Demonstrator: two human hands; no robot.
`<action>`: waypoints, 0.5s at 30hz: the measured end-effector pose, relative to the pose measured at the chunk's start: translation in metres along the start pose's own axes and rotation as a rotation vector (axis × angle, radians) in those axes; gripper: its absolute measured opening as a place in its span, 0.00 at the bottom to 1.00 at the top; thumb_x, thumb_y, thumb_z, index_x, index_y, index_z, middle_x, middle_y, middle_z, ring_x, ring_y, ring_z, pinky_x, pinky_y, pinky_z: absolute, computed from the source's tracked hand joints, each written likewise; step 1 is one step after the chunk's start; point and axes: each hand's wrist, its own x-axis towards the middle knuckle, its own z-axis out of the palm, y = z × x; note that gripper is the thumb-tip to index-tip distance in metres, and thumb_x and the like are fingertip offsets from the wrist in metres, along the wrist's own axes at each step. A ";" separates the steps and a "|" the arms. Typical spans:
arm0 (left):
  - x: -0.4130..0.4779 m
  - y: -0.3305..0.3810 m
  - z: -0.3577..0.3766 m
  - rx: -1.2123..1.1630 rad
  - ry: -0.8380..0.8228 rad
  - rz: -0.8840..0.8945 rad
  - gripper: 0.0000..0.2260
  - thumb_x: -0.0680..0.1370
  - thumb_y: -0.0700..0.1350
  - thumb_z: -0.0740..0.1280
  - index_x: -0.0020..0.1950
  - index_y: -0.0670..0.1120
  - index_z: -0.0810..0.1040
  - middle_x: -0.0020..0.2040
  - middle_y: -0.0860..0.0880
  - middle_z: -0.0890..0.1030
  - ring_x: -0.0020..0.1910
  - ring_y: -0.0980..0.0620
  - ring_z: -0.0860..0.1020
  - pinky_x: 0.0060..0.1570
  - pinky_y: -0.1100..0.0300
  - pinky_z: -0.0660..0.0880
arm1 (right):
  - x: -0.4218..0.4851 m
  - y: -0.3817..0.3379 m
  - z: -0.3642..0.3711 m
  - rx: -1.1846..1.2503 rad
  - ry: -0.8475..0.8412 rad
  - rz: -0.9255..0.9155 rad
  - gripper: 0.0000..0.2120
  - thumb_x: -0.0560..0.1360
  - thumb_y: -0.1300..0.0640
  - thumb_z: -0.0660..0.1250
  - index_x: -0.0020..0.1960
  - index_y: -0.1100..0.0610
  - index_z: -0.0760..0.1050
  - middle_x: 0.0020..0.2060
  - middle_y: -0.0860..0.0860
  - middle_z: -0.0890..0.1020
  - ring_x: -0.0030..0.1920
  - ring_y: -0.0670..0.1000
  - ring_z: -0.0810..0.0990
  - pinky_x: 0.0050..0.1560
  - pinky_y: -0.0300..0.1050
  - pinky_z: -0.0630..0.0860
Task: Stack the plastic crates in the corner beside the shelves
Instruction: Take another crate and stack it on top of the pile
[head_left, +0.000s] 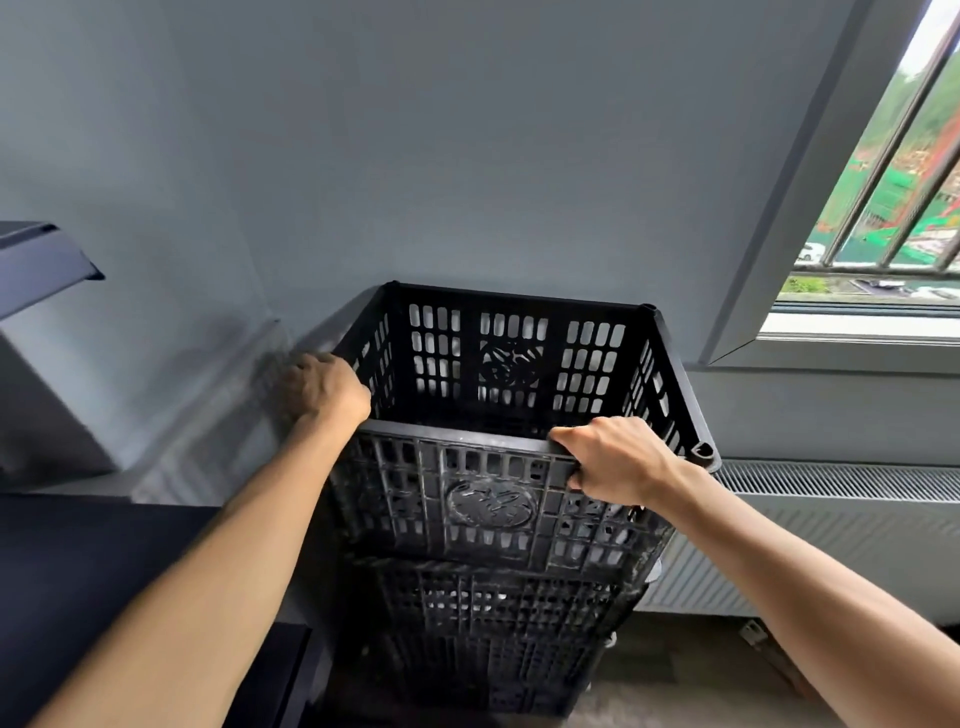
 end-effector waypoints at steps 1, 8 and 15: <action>0.005 -0.003 0.000 0.011 0.018 0.018 0.28 0.77 0.43 0.67 0.74 0.34 0.65 0.73 0.34 0.66 0.70 0.35 0.69 0.65 0.42 0.72 | 0.002 -0.007 0.001 0.013 0.013 -0.011 0.15 0.76 0.48 0.69 0.58 0.55 0.72 0.37 0.47 0.81 0.36 0.51 0.80 0.34 0.45 0.75; 0.013 -0.030 0.003 -0.192 0.038 0.005 0.13 0.81 0.48 0.63 0.62 0.46 0.79 0.54 0.39 0.82 0.52 0.37 0.81 0.44 0.53 0.73 | 0.014 -0.019 0.002 -0.004 0.076 -0.053 0.20 0.76 0.46 0.70 0.60 0.57 0.70 0.30 0.48 0.77 0.30 0.52 0.77 0.32 0.47 0.76; -0.009 -0.019 0.007 -0.239 0.027 -0.036 0.14 0.82 0.45 0.61 0.64 0.40 0.75 0.58 0.37 0.80 0.57 0.35 0.79 0.43 0.52 0.70 | 0.009 0.004 0.001 0.025 0.063 -0.062 0.25 0.75 0.44 0.70 0.67 0.55 0.72 0.35 0.50 0.84 0.33 0.50 0.82 0.39 0.49 0.81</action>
